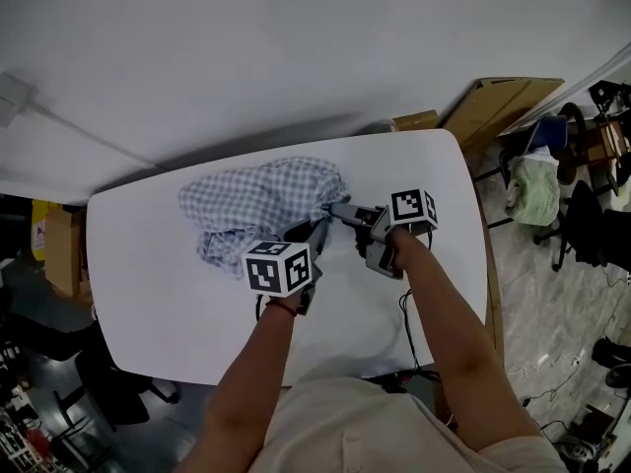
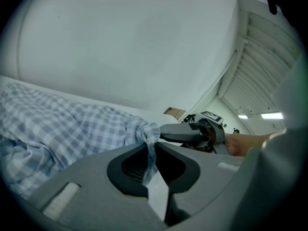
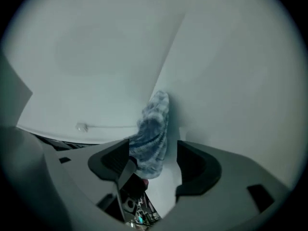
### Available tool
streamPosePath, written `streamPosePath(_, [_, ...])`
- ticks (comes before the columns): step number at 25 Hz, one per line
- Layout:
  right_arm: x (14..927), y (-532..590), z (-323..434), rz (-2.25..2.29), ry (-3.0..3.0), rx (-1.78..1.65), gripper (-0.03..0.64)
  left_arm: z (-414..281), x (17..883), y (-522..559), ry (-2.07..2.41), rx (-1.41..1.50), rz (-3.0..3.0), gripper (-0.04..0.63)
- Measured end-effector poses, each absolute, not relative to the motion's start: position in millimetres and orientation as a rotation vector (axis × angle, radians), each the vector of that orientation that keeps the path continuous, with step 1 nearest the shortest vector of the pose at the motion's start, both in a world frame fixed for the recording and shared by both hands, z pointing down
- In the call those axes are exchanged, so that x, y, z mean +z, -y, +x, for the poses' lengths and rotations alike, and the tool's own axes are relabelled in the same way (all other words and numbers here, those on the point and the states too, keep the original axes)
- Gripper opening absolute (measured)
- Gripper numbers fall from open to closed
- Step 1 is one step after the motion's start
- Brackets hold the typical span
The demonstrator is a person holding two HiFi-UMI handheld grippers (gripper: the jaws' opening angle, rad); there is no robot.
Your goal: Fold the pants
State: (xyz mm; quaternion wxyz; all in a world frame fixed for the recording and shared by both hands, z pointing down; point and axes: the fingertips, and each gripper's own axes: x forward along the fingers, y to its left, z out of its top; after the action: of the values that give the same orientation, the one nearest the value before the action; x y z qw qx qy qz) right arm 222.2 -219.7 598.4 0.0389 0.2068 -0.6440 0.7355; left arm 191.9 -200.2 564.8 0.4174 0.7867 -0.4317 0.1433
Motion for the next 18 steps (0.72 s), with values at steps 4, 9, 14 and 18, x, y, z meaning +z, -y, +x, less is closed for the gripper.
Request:
streamPosePath(4, [600,231,212,0.663,1.931,2.417,0.308,189,554,197,1.061,0.317,1.993,0.041])
streamPosePath(9, [596,248,200,0.68,1.938,2.501,0.308,178,549,192,1.054,0.271,1.99,0.041])
streamPosePath(14, [596,256,206,0.702,1.922,2.586,0.308,163,561,183,1.045,0.25,1.951,0.041])
streamPosePath(18, [609,261,203,0.75,1.875,2.559,0.307,172,564,172,0.991,0.257,1.965,0.041])
